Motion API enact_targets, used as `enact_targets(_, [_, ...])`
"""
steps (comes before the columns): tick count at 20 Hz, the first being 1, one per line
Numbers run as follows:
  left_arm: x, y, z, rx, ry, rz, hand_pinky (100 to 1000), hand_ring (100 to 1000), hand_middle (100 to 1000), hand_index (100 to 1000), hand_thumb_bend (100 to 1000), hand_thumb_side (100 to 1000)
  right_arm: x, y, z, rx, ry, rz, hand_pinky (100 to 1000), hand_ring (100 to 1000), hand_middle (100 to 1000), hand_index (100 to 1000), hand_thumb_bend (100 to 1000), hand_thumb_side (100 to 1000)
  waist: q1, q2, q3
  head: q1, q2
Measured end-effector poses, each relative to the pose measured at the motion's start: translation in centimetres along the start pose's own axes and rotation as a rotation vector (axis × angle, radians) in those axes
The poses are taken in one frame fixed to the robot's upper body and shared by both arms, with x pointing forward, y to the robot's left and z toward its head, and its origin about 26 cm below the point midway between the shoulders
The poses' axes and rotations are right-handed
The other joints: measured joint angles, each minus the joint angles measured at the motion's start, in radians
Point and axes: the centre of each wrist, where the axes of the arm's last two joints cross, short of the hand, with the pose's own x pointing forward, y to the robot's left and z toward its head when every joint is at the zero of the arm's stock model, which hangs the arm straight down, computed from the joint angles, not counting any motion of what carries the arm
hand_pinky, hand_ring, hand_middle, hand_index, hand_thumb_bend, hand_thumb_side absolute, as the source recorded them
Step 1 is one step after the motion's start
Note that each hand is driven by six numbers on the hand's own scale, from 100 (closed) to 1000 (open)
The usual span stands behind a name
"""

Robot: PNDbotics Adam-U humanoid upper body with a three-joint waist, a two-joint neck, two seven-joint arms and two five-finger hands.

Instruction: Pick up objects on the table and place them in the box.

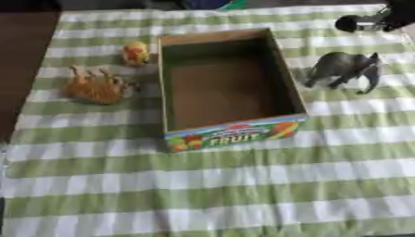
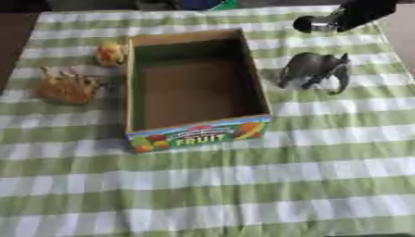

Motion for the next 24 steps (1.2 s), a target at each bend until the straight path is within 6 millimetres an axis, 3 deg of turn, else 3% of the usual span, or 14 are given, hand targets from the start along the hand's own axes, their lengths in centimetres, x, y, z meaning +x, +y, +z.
enact_targets(5, [0.0, 0.0, 0.0, -0.001, 0.001, -0.001, 592, 616, 644, 826, 100, 1000, -0.3, 0.5, -0.2, 0.092, 0.014, 0.000, 872, 980, 908, 1000, 488, 792, 0.000, 0.001, -0.001, -0.001, 0.000])
enact_targets(24, [0.0, 0.0, 0.0, -0.009, 0.002, -0.003, 592, 611, 625, 803, 100, 1000, -1.6, 3.7, -1.6, 0.263, 0.097, -0.055, 865, 970, 883, 1000, 524, 749, 0.006, 0.013, 0.001, -0.005, -0.002])
